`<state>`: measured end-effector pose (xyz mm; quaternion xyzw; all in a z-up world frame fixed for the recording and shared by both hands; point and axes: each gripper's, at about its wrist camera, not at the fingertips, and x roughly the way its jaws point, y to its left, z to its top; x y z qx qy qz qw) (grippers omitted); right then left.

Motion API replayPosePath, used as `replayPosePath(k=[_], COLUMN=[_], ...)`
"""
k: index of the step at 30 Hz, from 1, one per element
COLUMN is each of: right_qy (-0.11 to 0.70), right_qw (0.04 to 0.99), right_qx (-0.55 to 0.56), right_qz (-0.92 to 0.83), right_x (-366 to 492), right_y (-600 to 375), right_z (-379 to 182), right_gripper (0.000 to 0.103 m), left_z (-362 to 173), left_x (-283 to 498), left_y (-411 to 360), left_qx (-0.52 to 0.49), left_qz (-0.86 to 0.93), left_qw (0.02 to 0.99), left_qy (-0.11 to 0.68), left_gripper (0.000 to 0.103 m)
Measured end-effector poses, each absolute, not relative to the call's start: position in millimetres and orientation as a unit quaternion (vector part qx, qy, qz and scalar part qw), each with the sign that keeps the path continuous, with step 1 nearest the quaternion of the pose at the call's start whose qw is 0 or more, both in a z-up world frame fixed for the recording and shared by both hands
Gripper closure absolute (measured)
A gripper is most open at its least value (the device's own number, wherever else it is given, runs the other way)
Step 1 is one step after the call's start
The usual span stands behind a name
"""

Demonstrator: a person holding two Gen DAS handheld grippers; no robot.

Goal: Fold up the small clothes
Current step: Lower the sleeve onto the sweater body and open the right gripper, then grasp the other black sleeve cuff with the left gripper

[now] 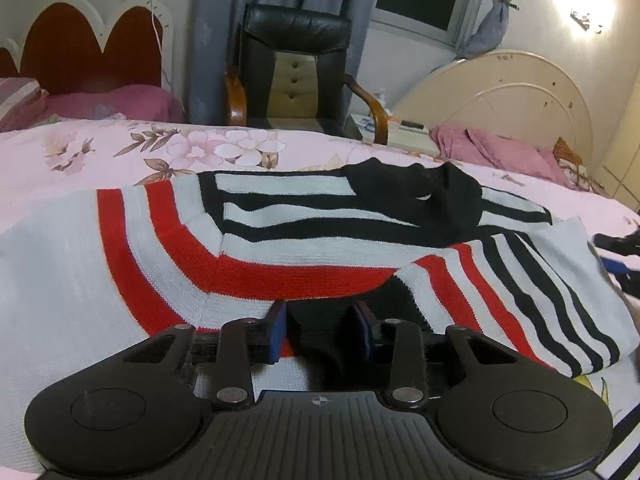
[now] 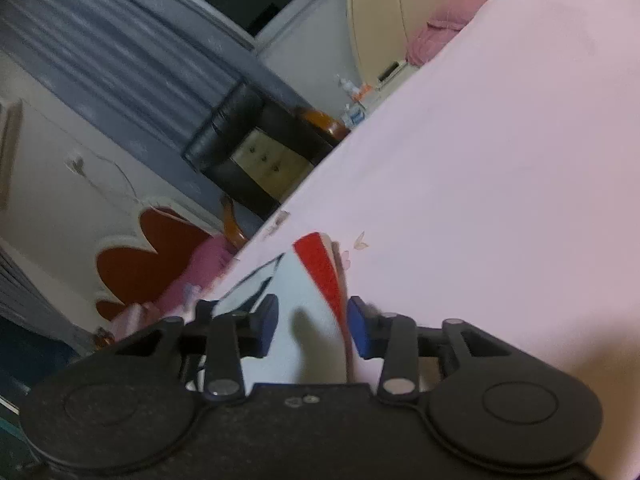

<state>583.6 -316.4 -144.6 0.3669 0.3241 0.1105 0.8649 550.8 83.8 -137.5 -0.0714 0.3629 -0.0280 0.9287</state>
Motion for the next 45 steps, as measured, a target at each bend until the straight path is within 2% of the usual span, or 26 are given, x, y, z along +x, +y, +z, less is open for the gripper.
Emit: replayPosePath(k=[1,3,10,11,12,13,15,17,18,22,24,27,32,35,37,38,39,40,41,42,43,45], right_qy=[0.326,0.324,0.333,0.321,0.296,0.278,0.277,0.305,0.333,0.340,0.322,0.310,0.349,0.352,0.355,0.351,0.344,0.338,0.334,0.331,0.327,0.324], right_qw=[0.870,0.886,0.895,0.906,0.922,0.931,0.932,0.927,0.924,0.925,0.935,0.936,0.926,0.924,0.922,0.923,0.926,0.929,0.930,0.931,0.932,0.934], right_qx=[0.352,0.313,0.282,0.265,0.239,0.224,0.212,0.184,0.154,0.142,0.118,0.106,0.060,0.095,0.107,0.107,0.105,0.103,0.106,0.110,0.110,0.102], right_qz=[0.114,0.107,0.087,0.078,0.068,0.075,0.103,0.120,0.109,0.093,0.086,0.130,0.134,0.119,0.112,0.113,0.113,0.110,0.109,0.109,0.110,0.110], right_x=[591,584,574,571,566,573,584,597,605,600,577,536,494,496,498,497,493,488,483,477,471,465], right_y=[-311,-308,-306,-303,-300,-296,-291,-281,-276,-279,-274,-269,-257,-257,-255,-254,-252,-251,-252,-254,-256,-258], right_z=[-145,-145,-149,-139,-128,-121,-113,-117,-126,-131,-118,-105,-129,-126,-119,-116,-112,-107,-103,-100,-97,-91], right_gripper=[0.092,0.095,0.096,0.085,0.084,0.085,0.096,0.098,0.103,0.103,0.098,0.098,0.103,0.103,0.099,0.092,0.088,0.088,0.088,0.088,0.087,0.086], left_z=[-137,-137,-140,-140,-140,-139,-139,-140,-140,-139,-139,-139,-140,-138,-138,-138,-136,-134,-131,-127,-123,-116], left_x=[551,553,555,555,556,556,556,555,555,556,557,556,556,556,555,553,551,546,539,531,520,494], left_y=[86,94,91,90,89,88,87,87,87,88,88,88,85,83,83,85,87,89,92,94,98,115], left_qx=[-0.073,-0.095,-0.093,-0.088,-0.083,-0.080,-0.078,-0.079,-0.080,-0.078,-0.077,-0.075,-0.065,-0.052,-0.051,-0.053,-0.057,-0.059,-0.053,-0.046,-0.040,-0.037], left_qz=[-0.023,-0.027,-0.021,-0.021,-0.022,-0.022,-0.020,-0.017,-0.016,-0.018,-0.020,-0.019,-0.018,-0.021,-0.021,-0.023,-0.020,-0.013,0.002,0.017,0.028,0.034], left_qw=[0.929,0.927,0.928,0.928,0.928,0.928,0.929,0.930,0.930,0.929,0.929,0.930,0.931,0.932,0.933,0.934,0.935,0.936,0.938,0.941,0.945,0.950], left_qy=[0.361,0.362,0.360,0.361,0.362,0.362,0.361,0.360,0.359,0.362,0.363,0.360,0.359,0.359,0.356,0.353,0.350,0.348,0.343,0.335,0.323,0.307], left_gripper=[0.092,0.095,0.096,0.096,0.096,0.096,0.096,0.096,0.096,0.096,0.096,0.096,0.096,0.096,0.093,0.092,0.083,0.062,0.047,0.021,0.018,0.018])
